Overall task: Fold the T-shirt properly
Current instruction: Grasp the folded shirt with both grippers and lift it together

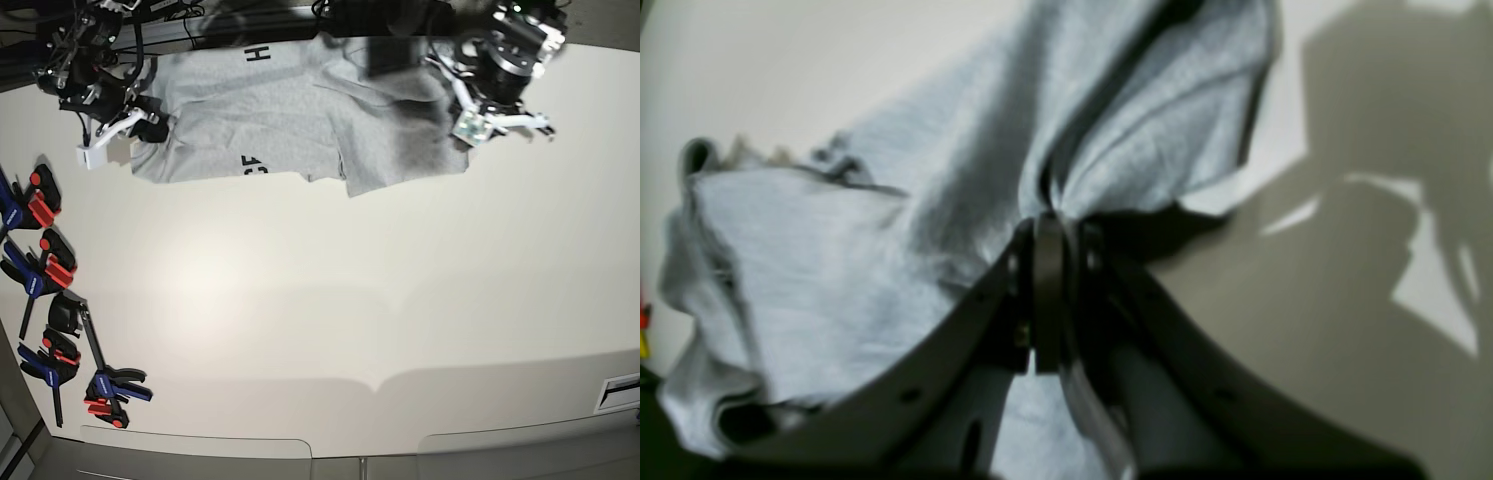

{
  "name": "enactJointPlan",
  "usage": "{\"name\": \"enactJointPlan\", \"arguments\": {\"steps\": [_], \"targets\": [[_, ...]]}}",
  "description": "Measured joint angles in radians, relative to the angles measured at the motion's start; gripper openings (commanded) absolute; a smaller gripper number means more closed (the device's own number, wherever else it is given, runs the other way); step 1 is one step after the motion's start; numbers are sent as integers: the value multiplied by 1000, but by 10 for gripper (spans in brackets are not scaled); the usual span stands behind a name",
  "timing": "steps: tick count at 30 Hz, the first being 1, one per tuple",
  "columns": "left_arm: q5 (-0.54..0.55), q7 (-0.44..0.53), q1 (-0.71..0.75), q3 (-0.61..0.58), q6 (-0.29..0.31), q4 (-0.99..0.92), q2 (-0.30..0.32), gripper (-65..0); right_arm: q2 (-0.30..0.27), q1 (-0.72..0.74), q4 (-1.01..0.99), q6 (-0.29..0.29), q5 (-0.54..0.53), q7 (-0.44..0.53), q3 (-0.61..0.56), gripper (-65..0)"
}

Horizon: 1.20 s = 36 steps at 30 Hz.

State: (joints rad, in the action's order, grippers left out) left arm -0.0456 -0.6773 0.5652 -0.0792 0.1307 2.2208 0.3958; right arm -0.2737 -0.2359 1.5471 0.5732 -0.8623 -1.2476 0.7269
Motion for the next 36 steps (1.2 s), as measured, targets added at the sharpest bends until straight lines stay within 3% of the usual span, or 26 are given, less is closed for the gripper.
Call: {"name": "enactJointPlan", "arguments": {"steps": [4,6,11,16,22,24,31,36], "targets": [[214,-2,9,100,1,-156,-2,-650,0,0,164,56,-122,-45,2,-650],[247,0,9,101,35,-242,-3,-650,28,3,249,71,-136,-49,2,-650],[313,19,11,101,117,-359,-26,-650,166,-37,416,79,-145,-47,-50,-650],[363,22,8,102,159,-372,-31,-650,310,-93,447,79,-124,-10,-281,-650],[363,22,5,102,159,-372,-30,-650,407,-90,447,72,145,188,-589,-650],[364,22,5,102,159,-372,-30,-650,423,-82,447,32,266,220,-687,-650],[364,22,5,102,159,-372,-30,-650,423,-83,409,-19,447,312,-984,-650],[364,22,5,102,159,-372,-30,-650,423,-80,332,-82,550,358,-1089,-650]]}}
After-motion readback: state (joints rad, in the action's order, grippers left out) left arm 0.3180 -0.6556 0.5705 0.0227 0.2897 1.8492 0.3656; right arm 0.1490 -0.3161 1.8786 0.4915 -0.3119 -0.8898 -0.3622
